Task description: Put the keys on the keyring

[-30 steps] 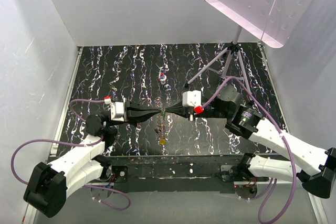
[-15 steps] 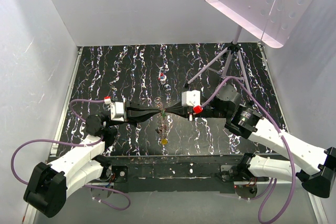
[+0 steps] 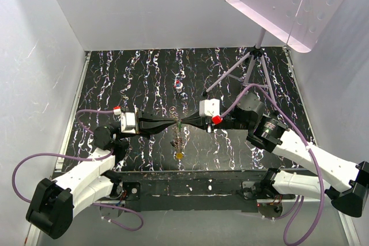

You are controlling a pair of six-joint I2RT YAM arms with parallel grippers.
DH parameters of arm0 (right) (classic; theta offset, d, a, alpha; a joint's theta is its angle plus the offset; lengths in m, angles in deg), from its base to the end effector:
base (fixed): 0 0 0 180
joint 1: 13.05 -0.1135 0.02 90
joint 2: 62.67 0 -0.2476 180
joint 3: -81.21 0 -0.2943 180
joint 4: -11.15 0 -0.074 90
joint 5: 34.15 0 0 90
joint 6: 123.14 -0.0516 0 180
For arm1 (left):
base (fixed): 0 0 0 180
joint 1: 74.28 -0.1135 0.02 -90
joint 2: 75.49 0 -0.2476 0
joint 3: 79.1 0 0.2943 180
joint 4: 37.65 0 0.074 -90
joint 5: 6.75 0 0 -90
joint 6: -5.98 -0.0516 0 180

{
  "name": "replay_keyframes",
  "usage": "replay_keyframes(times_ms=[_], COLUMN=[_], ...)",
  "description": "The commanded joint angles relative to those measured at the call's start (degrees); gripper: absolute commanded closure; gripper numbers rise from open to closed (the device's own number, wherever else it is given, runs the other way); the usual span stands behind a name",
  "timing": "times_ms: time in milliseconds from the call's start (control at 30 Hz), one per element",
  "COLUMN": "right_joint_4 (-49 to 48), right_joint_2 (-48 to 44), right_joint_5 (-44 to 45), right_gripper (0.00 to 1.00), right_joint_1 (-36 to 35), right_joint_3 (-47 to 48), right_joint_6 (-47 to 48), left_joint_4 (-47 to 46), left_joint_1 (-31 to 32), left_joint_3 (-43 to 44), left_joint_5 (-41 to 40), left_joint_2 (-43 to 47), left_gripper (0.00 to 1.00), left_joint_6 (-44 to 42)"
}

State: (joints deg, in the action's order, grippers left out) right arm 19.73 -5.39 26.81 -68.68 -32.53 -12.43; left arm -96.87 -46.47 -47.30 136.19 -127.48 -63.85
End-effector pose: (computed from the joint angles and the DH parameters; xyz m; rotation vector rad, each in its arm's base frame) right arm 0.1464 0.2584 0.3686 -1.3003 0.9874 0.8677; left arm 0.1801 -0.1416 0.2732 0.9664 0.8089 -1.1398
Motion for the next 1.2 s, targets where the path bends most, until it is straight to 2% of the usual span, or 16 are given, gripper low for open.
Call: replay_keyframes(times_ms=[0, 1167], right_joint_4=[-3.59, -3.59], right_joint_2=[-0.41, -0.24], right_joint_5=[0.56, 2.14], right_gripper=[0.99, 0.99], right_joint_1=[-0.26, -0.26], right_joint_3=[0.34, -0.45], right_joint_6=[-1.02, -2.25], left_joint_4=[-1.79, -2.32], left_joint_1=[-0.39, -0.39], left_joint_3=[-0.17, -0.52], left_joint_5=[-1.80, -2.24], left_joint_2=[0.92, 1.45], left_gripper=[1.00, 1.00], left_joint_6=[-0.47, -0.65])
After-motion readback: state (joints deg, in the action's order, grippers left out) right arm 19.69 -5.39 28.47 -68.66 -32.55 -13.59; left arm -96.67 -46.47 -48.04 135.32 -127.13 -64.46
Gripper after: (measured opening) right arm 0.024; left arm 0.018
